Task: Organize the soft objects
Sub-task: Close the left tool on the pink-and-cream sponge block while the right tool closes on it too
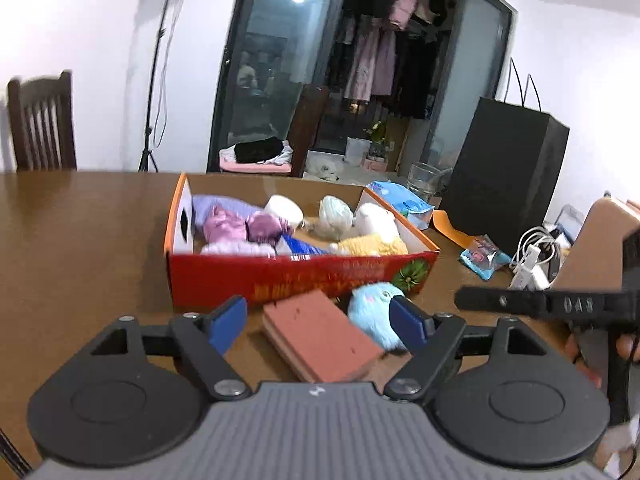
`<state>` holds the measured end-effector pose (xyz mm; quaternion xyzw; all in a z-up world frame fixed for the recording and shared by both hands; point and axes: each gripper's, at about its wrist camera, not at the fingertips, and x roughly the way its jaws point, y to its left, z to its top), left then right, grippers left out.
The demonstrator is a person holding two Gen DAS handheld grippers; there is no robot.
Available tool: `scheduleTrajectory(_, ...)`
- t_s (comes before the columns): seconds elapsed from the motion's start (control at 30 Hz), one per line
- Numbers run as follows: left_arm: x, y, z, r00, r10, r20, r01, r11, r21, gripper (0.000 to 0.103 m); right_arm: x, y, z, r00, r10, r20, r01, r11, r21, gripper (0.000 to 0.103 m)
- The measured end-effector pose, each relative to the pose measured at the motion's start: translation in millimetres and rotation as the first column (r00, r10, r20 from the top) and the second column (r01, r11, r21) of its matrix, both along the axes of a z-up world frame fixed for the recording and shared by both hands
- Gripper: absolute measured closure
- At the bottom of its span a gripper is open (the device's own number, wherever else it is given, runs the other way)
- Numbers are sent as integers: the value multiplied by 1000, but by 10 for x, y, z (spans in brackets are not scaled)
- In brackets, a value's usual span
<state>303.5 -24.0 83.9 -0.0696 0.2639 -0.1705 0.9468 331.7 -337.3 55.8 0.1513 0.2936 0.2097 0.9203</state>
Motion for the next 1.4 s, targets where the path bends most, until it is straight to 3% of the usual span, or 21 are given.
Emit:
scheduleTrajectory(0.2,-84,108,-292,994,73,-85,-79,994,-72,21,-383,-39,-96,1000,-5,17,6,998,-60,41)
scheduleTrajectory(0.43,-131,93,-471,990,72,-118,-83,992,-90,21,-573,-75,-228,999,-24,33,25,999,-48,41)
scheduleTrajectory(0.73,141,-28,-598,991,45,-124,-57,994,-97,22,-372,70,-419,1000,3,-12,-4,999,-47,41)
scheduleTrajectory(0.9,637,-130,-546,998,3,-65,-4,1000,-11,23,-48,335,-541,995,79,-63,-79,997,5,42)
scheduleTrajectory(1.0,1037,-130,-581,995,-11,-97,13,1000,25,31,106,523,-662,981,158,-114,-152,987,60,46)
scheduleTrajectory(1.07,1245,-111,-639,984,-76,-159,76,997,-5,49,180,606,-728,975,176,-135,-165,982,90,47)
scheduleTrajectory(1.13,1305,-95,-699,975,-95,-200,90,995,-31,56,230,640,-761,979,154,-136,-141,985,104,47)
scheduleTrajectory(1.27,1067,11,-683,964,-110,-242,93,992,-81,63,241,476,-752,987,78,-138,-57,987,151,47)
scheduleTrajectory(1.4,440,121,-738,953,-128,-274,75,978,-195,63,108,328,-722,986,78,-148,-57,988,141,53)
